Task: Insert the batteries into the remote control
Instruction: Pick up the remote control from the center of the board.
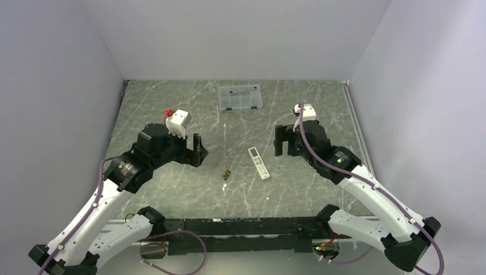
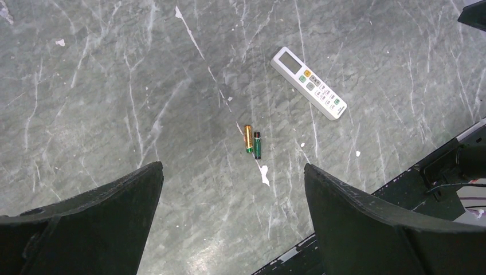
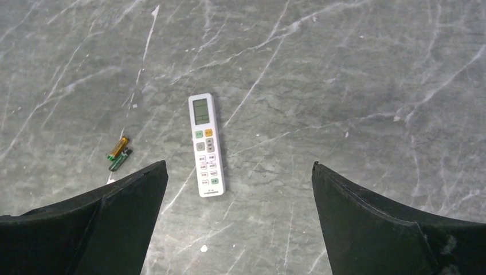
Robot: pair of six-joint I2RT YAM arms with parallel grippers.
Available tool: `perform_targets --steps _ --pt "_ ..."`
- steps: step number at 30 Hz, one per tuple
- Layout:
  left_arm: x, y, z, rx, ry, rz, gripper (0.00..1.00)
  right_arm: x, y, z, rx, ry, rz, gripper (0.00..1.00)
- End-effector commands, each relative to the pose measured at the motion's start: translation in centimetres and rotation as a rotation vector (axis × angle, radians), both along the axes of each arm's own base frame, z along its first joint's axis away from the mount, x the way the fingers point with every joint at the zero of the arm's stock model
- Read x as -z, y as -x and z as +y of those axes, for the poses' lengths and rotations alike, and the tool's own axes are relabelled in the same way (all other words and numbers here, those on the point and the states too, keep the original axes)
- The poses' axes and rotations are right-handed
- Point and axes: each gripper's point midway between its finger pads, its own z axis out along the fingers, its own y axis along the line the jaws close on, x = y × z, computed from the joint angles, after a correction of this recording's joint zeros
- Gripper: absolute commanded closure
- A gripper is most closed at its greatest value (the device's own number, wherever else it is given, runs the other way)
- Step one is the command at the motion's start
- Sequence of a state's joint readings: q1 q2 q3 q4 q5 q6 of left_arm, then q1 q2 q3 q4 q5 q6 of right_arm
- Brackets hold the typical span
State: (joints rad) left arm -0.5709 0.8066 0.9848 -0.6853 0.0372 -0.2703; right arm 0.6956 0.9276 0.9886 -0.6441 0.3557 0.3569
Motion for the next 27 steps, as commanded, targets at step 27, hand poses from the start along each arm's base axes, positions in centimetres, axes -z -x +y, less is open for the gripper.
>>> perform_targets --steps 27 --pt "-0.3 -0.1 -0.1 0.023 -0.013 -0.028 0.01 10.6 -0.6 6.8 -0.201 0.009 0.303 0.09"
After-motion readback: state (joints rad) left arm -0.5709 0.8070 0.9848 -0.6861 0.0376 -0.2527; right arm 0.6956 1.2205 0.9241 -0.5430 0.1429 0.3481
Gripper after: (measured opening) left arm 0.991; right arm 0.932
